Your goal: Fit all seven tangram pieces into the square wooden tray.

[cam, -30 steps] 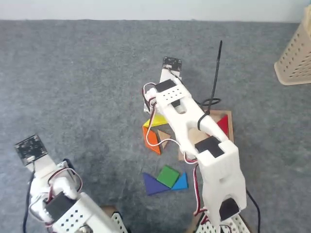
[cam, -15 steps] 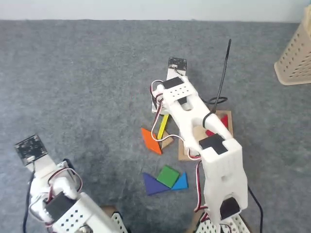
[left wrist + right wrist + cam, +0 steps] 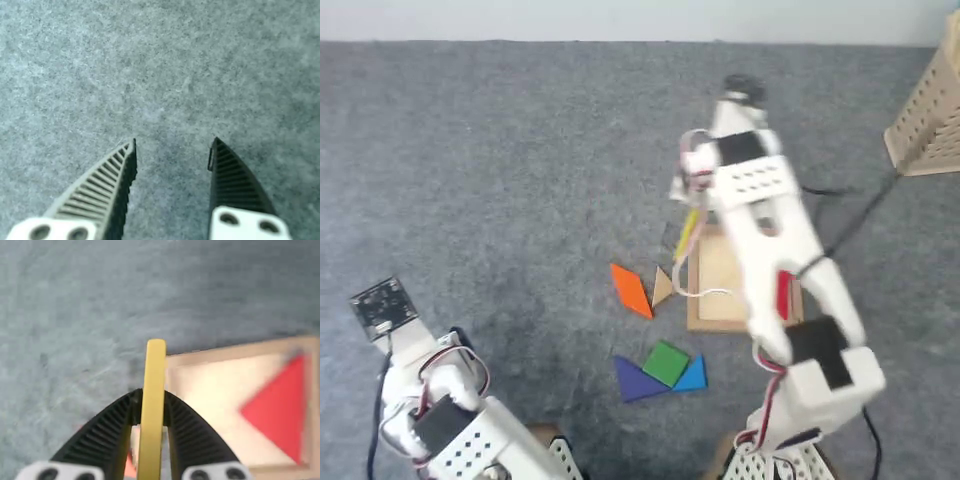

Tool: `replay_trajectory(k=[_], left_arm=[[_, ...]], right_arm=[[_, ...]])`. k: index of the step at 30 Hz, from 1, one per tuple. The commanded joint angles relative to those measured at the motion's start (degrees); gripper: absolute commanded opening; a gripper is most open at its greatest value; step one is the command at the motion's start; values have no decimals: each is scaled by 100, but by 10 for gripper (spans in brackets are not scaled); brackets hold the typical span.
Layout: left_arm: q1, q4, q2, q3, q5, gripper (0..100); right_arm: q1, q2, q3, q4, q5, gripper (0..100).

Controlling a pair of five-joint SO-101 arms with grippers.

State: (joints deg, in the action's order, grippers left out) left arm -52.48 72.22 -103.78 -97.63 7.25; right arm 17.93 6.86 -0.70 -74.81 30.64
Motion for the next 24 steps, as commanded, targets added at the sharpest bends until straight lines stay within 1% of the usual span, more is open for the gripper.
replay_trajectory(k=[1, 3, 6, 9, 11, 15, 19, 24], left_arm=[[9, 18, -62, 110, -53, 225], [9, 18, -62, 110, -53, 225], [9, 18, -62, 110, -53, 225], [9, 18, -62, 110, -53, 225], [9, 18, -62, 110, -53, 225], [9, 18, -62, 110, -53, 225], [9, 18, -62, 110, -53, 225], [9, 18, -62, 110, -53, 225]], right_arm=[[-567, -769, 993, 655, -9, 6], [-708, -963, 1864, 1349, 97, 6], [-699, -1349, 2971, 2484, 273, 6], [-629, -1692, 3552, 3319, 378, 6], [-532, -1780, 3789, 3644, 378, 6], [-435, -1692, 3991, 3899, 378, 6], [-620, -1490, 4018, 3899, 378, 6], [-637, -1288, 4018, 3837, 343, 14]])
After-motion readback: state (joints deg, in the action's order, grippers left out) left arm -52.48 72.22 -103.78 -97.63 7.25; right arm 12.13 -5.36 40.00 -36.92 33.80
